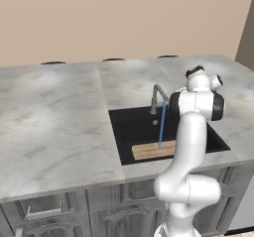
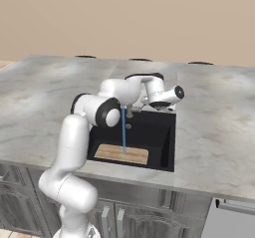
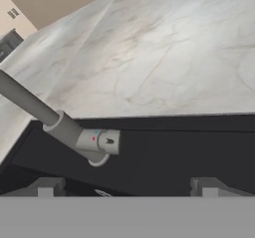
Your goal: Turn on the sink faucet with hot water and rinse the cutting board for ten seconds, then turn off the faucet. Push the cutting board to reach the water if necessary.
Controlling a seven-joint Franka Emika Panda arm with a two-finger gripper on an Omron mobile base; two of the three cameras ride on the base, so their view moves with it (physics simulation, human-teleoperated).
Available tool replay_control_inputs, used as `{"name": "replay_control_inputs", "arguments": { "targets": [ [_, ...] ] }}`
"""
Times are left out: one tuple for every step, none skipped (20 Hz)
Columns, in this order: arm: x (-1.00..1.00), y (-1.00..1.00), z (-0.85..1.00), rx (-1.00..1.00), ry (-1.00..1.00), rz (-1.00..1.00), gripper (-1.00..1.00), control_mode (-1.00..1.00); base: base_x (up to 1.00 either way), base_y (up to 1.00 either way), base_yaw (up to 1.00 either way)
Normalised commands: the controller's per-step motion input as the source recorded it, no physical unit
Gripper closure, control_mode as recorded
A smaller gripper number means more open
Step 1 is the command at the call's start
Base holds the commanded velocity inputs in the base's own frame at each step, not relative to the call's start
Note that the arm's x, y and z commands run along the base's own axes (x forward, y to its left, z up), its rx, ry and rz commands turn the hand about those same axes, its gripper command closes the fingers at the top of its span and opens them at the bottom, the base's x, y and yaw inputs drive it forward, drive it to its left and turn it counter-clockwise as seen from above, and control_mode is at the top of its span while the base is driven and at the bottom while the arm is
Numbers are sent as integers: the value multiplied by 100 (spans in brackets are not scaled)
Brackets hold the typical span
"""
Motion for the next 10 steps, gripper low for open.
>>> {"name": "replay_control_inputs", "arguments": {
  "targets": [
    [0, 0, 0, 0, 0, 0, -100, -100, 0, 0, 0],
    [0, 0, 0, 0, 0, 0, -100, -100, 0, 0, 0],
    [0, 0, 0, 0, 0, 0, -100, -100, 0, 0, 0],
    [0, 0, 0, 0, -1, 0, -100, -100, 0, 0, 0],
    [0, 0, 0, 0, 0, 0, -100, -100, 0, 0, 0],
    [0, 0, 0, 0, 0, 0, -100, -100, 0, 0, 0],
    [0, 0, 0, 0, 0, 0, -100, -100, 0, 0, 0],
    [0, 0, 0, 0, 0, 0, -100, -100, 0, 0, 0],
    [0, 0, 0, 0, 0, 0, -100, -100, 0, 0, 0],
    [0, 0, 0, 0, 0, 0, -100, -100, 0, 0, 0]
  ]
}}
